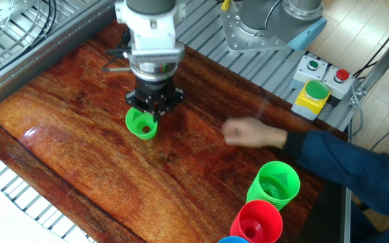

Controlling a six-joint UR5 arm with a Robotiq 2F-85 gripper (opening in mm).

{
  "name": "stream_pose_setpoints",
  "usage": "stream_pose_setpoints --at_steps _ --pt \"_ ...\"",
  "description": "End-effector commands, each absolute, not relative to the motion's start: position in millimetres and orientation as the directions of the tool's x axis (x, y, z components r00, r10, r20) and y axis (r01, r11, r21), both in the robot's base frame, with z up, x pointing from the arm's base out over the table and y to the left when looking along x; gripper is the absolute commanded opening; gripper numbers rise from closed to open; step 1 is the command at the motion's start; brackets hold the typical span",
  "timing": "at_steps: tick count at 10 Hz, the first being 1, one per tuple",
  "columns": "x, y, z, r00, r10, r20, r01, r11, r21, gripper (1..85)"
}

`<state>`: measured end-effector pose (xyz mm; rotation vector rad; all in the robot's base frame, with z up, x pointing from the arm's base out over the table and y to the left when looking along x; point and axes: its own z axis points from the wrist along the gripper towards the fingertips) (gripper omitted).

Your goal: Stack the cups

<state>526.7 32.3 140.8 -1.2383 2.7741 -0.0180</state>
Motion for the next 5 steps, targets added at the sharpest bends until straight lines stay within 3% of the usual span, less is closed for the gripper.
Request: stream_pose_setpoints --at_steps 1,5 --pt "511.8 17.8 208.0 -0.666 -0.744 -0.049 -0.745 0.667 -0.001 1.3" --pt "492.5 9.5 241.7 -0.697 -0.715 -0.048 -0.716 0.698 0.009 1.3"
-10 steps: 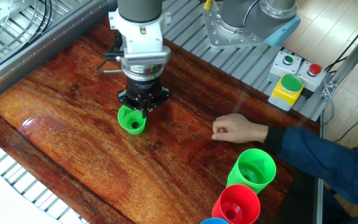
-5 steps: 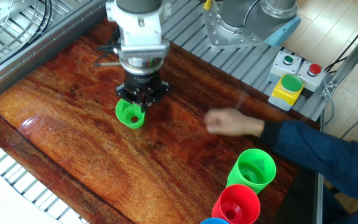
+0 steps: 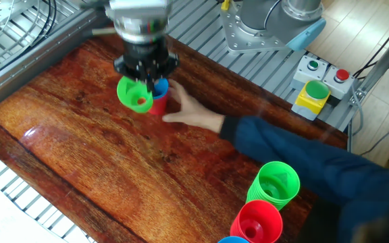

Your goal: Stack the cups

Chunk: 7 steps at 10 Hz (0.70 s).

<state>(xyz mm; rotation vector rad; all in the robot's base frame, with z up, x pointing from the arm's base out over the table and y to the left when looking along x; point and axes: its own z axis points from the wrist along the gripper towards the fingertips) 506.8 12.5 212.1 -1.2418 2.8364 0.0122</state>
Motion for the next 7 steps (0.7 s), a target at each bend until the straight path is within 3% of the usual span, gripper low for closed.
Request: stream_pose_setpoints --at_steps 1,7 --pt "492.5 10.0 243.8 -0.698 -0.713 -0.058 -0.715 0.699 0.010 1.3" --pt "531.3 43.3 247.3 -0.705 -0.701 -0.110 -0.705 0.710 -0.002 1.3"
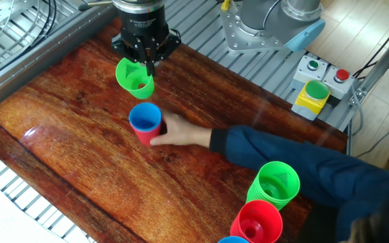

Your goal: Stack the cups

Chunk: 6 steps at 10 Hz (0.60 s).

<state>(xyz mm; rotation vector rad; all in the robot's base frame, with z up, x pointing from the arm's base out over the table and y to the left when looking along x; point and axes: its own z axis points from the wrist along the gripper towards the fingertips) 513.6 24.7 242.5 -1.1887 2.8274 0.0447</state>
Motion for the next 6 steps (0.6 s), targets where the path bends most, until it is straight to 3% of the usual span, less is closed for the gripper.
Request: stream_pose_setpoints --at_steps 1,4,6 --pt "547.8 52.5 243.9 -0.709 -0.694 -0.126 -0.698 0.716 -0.017 1.3" --pt "571.4 61.3 224.5 -0.697 -0.700 -0.152 -0.706 0.708 -0.023 1.3" --pt "559.2 51.9 217.8 -0.695 -0.703 -0.150 -0.710 0.704 -0.007 1.3"
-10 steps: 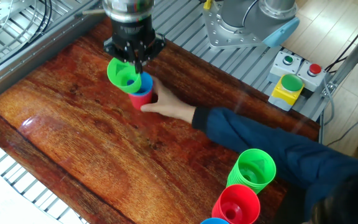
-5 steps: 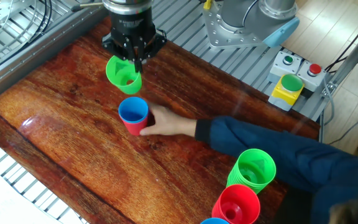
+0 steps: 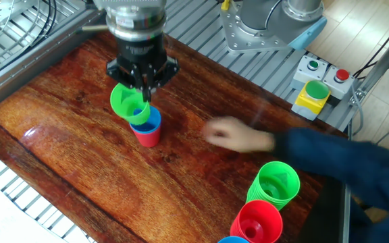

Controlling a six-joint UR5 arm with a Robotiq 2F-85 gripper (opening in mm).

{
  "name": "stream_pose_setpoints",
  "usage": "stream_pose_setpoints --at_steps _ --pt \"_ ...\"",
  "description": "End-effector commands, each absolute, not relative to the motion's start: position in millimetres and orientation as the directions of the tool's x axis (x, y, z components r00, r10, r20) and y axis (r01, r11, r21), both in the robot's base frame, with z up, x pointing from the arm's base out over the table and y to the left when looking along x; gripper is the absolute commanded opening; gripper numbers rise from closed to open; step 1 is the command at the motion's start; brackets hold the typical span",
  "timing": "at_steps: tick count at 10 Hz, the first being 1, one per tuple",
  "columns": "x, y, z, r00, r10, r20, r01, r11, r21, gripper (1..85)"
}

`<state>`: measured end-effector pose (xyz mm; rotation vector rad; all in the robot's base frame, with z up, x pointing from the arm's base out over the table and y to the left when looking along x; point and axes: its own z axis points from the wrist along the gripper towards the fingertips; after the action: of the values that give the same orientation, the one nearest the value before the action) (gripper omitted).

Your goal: Stack the cups

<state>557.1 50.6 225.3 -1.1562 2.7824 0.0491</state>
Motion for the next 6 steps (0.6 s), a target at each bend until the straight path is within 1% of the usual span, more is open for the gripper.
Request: stream_pose_setpoints --at_steps 1,6 --pt "555.9 48.9 215.7 -0.696 -0.702 -0.151 -0.709 0.705 -0.007 1.3" --pt "542.7 51.9 191.3 -0.704 -0.687 -0.181 -0.697 0.717 -0.011 1.3"
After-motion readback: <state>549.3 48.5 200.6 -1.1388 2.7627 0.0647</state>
